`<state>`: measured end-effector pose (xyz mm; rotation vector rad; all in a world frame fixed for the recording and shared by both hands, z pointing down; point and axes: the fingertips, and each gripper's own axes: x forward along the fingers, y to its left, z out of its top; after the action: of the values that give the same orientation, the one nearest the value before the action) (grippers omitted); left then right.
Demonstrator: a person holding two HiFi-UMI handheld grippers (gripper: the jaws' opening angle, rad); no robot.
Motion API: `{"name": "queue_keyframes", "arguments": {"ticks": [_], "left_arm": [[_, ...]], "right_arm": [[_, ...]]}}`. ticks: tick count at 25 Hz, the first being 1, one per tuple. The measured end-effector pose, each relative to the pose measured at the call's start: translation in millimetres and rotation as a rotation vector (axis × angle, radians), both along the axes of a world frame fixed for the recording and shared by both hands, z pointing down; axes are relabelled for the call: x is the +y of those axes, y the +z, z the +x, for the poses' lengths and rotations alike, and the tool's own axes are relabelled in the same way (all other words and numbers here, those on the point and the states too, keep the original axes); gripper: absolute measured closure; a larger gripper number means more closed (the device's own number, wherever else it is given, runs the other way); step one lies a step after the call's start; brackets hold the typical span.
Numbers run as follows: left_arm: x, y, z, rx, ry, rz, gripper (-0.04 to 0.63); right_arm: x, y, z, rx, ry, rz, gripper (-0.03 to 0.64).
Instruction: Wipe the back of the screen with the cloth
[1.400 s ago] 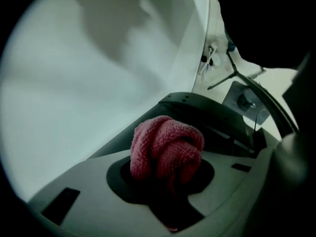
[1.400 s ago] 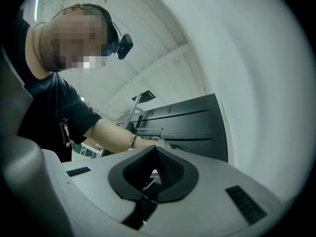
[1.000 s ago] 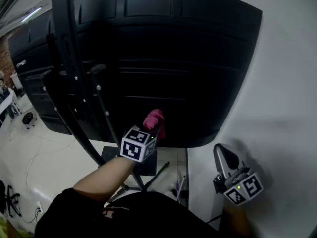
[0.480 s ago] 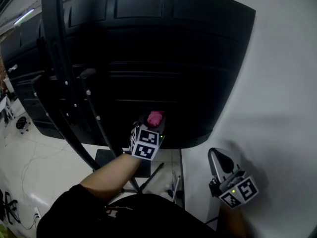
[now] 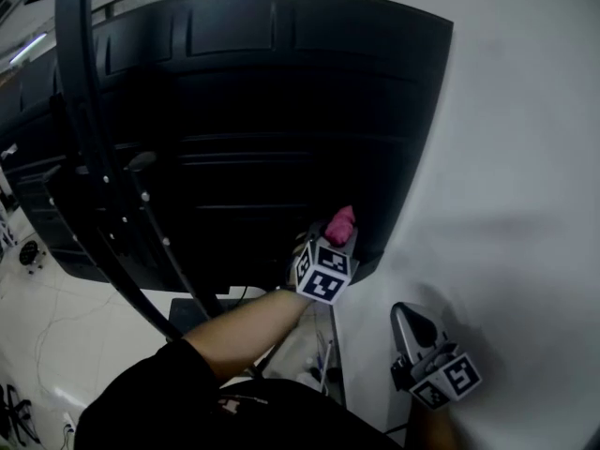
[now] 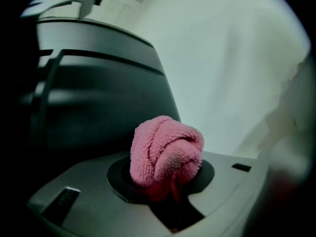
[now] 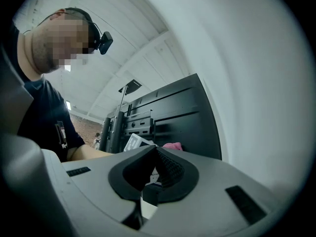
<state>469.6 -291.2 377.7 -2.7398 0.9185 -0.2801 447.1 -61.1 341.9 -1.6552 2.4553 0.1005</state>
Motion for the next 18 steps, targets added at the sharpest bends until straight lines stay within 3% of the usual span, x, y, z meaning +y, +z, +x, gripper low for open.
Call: {"name": "queue_keyframes", "arguments": {"ticks": [4,7,10,13,15,18], "left_arm": [[14.0,10.6,69.9,-0.056,0.053,-0.02,0.474],[23.1,20.1,82.9,-0.092,0.108,-0.013,0.473],[22.3,35.6,15.2,-0.107,0.103,0.02,0.474],[0.7,67.5,-101.8,-0.136,-0.031,0.004,0.474],[-11.6,86.9,-148.6,-0.165,-0.132,-0.026,0.474],[-17.9,122.4,-175.8,-0.322,-0.196,-0.012,0.472]], "right_arm": [[15.9,10.7,3.8,0.016,0.024,-0.025,0.615],[14.4,16.9,1.4,0.01,0.026,-0.044,0.615],[-2.4,17.7,-8.9,0.017,-0.015,-0.036,0.615],[-29.8,19.6,-16.2,0.036,-0.074,-0.031,0.615],[-42.0,22.4,-12.0,0.032,-0.09,-0.04,0.615],[-45.1,32.5,-10.5,0.011,-0.101,-0.052,0.615]]}}
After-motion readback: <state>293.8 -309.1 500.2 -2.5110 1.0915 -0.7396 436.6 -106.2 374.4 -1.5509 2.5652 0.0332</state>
